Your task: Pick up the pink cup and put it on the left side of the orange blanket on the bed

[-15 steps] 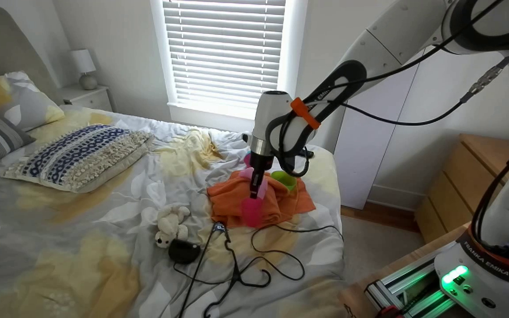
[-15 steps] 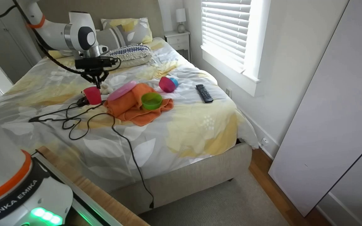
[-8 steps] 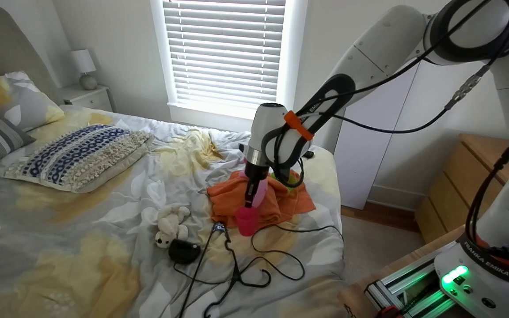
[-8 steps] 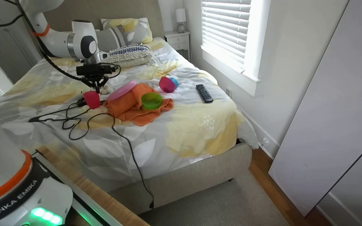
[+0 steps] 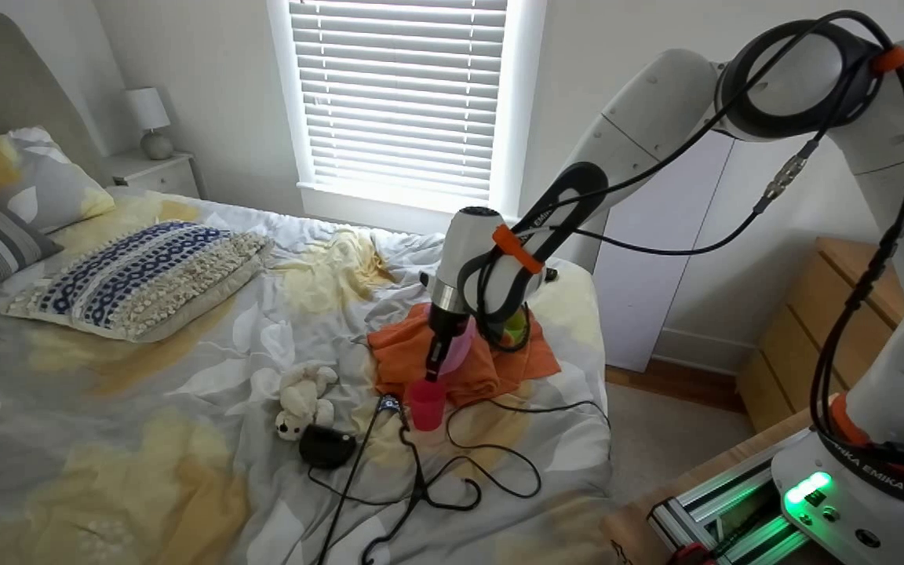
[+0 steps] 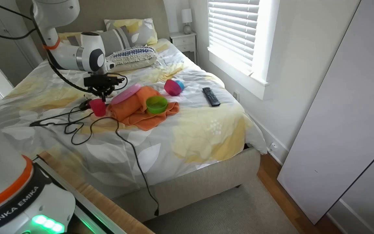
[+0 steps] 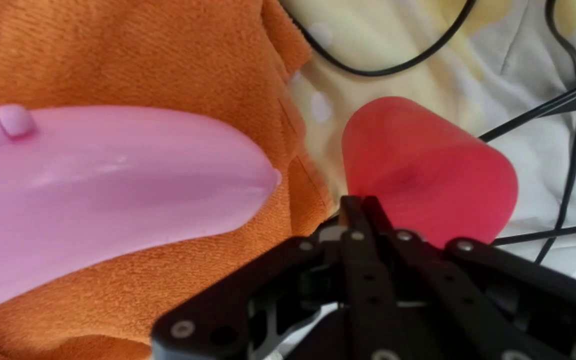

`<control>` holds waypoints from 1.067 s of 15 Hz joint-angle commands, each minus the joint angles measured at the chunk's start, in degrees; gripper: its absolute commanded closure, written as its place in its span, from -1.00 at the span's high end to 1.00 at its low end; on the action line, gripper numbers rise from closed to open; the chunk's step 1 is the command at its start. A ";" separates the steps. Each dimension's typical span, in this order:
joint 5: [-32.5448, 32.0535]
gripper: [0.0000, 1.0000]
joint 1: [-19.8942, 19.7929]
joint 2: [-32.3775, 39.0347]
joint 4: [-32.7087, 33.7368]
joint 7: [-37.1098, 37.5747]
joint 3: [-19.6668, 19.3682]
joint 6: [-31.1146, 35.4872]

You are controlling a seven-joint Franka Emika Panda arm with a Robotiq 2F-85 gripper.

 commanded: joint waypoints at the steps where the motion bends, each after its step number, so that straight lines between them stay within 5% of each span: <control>1: -3.00 -0.98 1.75 1.85 1.94 2.68 -1.85 2.35; 7: -7.49 -0.98 4.78 1.66 2.96 5.69 -6.51 2.47; 8: -7.73 -0.44 4.70 1.83 3.11 5.67 -6.33 2.21; 9: -7.91 -0.42 4.74 1.91 3.16 5.66 -6.25 2.13; 16: -7.77 0.60 3.76 -0.53 2.15 4.35 -3.93 1.05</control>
